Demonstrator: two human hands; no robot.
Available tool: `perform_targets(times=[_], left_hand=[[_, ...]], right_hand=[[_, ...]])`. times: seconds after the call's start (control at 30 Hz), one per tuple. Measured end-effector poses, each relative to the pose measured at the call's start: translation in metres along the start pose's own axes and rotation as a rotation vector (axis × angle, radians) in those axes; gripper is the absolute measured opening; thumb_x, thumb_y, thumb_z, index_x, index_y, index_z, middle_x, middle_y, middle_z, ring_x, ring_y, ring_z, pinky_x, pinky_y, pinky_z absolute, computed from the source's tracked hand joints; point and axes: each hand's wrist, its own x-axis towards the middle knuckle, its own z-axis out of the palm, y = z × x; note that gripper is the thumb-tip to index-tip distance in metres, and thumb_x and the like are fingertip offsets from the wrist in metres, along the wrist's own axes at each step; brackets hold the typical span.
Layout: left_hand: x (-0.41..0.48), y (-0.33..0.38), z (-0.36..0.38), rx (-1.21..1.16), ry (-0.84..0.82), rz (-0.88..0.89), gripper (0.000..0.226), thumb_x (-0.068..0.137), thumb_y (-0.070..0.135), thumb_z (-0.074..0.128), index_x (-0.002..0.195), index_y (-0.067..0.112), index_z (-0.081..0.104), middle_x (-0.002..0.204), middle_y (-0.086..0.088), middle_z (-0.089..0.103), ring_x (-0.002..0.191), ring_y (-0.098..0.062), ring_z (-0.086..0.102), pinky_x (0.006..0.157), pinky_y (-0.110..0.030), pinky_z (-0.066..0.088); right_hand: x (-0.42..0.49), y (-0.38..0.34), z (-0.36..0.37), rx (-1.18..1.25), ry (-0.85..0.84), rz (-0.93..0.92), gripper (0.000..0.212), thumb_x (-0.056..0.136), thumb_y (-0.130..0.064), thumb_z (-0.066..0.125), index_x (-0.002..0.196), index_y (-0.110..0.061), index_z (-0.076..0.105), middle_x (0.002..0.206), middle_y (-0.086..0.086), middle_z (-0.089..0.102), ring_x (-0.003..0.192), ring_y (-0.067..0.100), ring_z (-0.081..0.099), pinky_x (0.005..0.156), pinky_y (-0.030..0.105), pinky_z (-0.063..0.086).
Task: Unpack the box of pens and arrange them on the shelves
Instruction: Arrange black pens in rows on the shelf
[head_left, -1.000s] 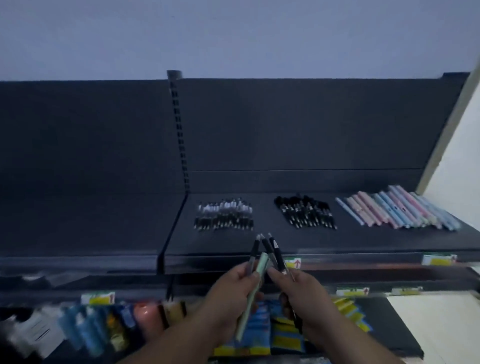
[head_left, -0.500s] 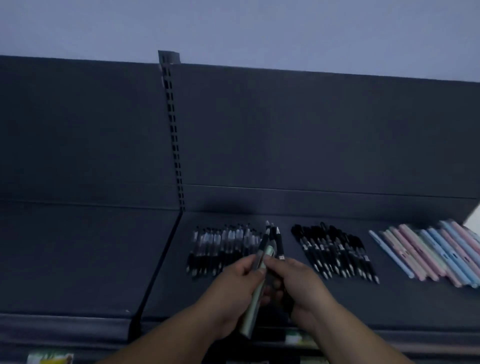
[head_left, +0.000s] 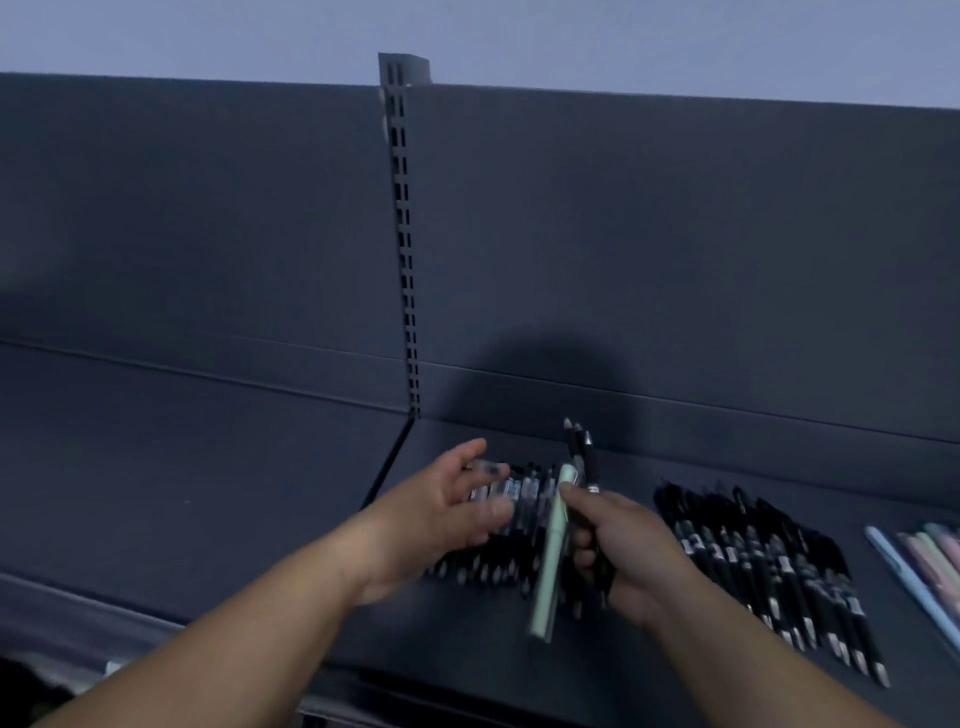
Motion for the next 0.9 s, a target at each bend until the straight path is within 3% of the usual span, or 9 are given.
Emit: perform_targets(times=[0.07,0.13,0.2,0.3,0.43,0.53,0.67,0.77,0.9], left_hand=[[0.002,0.001,-0.003,0.056,0.025,-0.005,0.075,0.071,0.027,0.08,0.131,0.033,0.035,0.125,0.011,0.059,0.102,-0.008,0.066,0.093,-0.027,0.051],[0.009,0.0,-0.002,0.252,0.278,0.036,0.035,0.087,0.02,0.068,0.119,0.02,0.054,0.093,0.007,0.07,0.072,-0.007,0.068,0.078,-0.026,0.056],[0.016,0.001,-0.003,0.614,0.508,0.056,0.01,0.094,0.032,0.056,0.091,0.027,0.064,0.065,0.004,0.067,0.053,-0.006,0.058,0.056,-0.022,0.049],[0.026,0.007,-0.004,0.978,0.513,-0.056,0.036,0.094,0.046,0.051,0.065,0.023,0.053,0.06,0.001,0.059,0.058,-0.011,0.055,0.05,-0.023,0.039],[0.048,-0.001,-0.007,1.2,0.348,-0.295,0.034,0.095,0.044,0.049,0.09,0.012,0.06,0.087,-0.007,0.065,0.088,-0.023,0.062,0.073,-0.029,0.049],[0.059,-0.019,-0.011,1.216,0.374,-0.31,0.044,0.092,0.045,0.056,0.121,0.013,0.054,0.111,-0.01,0.065,0.096,-0.023,0.061,0.079,-0.032,0.052],[0.064,-0.036,-0.013,1.133,0.419,-0.258,0.052,0.089,0.045,0.06,0.131,0.019,0.047,0.09,-0.005,0.065,0.077,-0.016,0.057,0.058,-0.022,0.042],[0.059,-0.038,-0.014,1.019,0.468,-0.174,0.043,0.088,0.043,0.062,0.124,0.02,0.052,0.094,-0.001,0.066,0.08,-0.013,0.062,0.063,-0.02,0.043],[0.042,-0.024,0.015,0.815,0.557,0.094,0.02,0.087,0.044,0.061,0.093,0.026,0.064,0.083,0.008,0.064,0.072,-0.006,0.058,0.059,-0.012,0.041]], right_hand=[[0.003,-0.007,0.0,0.003,-0.02,-0.003,0.013,0.092,-0.018,0.063,0.086,-0.012,0.054,0.054,-0.002,0.044,0.042,0.007,0.035,0.034,0.017,0.03],[0.005,-0.014,-0.002,0.001,-0.037,0.014,0.018,0.092,-0.019,0.064,0.078,-0.014,0.052,0.052,-0.002,0.043,0.041,0.007,0.034,0.033,0.017,0.029],[0.006,-0.018,-0.004,-0.012,-0.062,0.031,0.023,0.092,-0.021,0.064,0.075,-0.016,0.05,0.051,-0.002,0.042,0.041,0.007,0.033,0.033,0.017,0.028],[0.01,-0.017,-0.009,-0.011,-0.098,0.035,0.02,0.091,-0.021,0.065,0.077,-0.015,0.052,0.053,-0.002,0.043,0.045,0.008,0.034,0.034,0.017,0.029],[0.011,-0.014,-0.014,0.009,-0.123,0.048,0.015,0.09,-0.018,0.066,0.082,-0.012,0.055,0.055,-0.003,0.046,0.047,0.007,0.037,0.036,0.016,0.031],[0.008,-0.012,-0.018,0.009,-0.146,0.056,0.011,0.091,-0.017,0.065,0.091,-0.01,0.057,0.056,-0.003,0.046,0.046,0.006,0.038,0.036,0.015,0.03],[0.004,-0.013,-0.023,0.007,-0.166,0.056,0.012,0.091,-0.016,0.064,0.082,-0.013,0.057,0.054,-0.005,0.048,0.045,0.004,0.039,0.037,0.015,0.03],[0.002,-0.013,-0.025,-0.015,-0.189,0.044,0.008,0.091,-0.017,0.064,0.086,-0.012,0.06,0.056,-0.005,0.05,0.045,0.004,0.04,0.037,0.015,0.031],[0.002,-0.015,-0.024,0.015,-0.207,0.026,0.006,0.091,-0.016,0.064,0.089,-0.011,0.061,0.061,-0.003,0.052,0.047,0.004,0.04,0.038,0.015,0.031]])
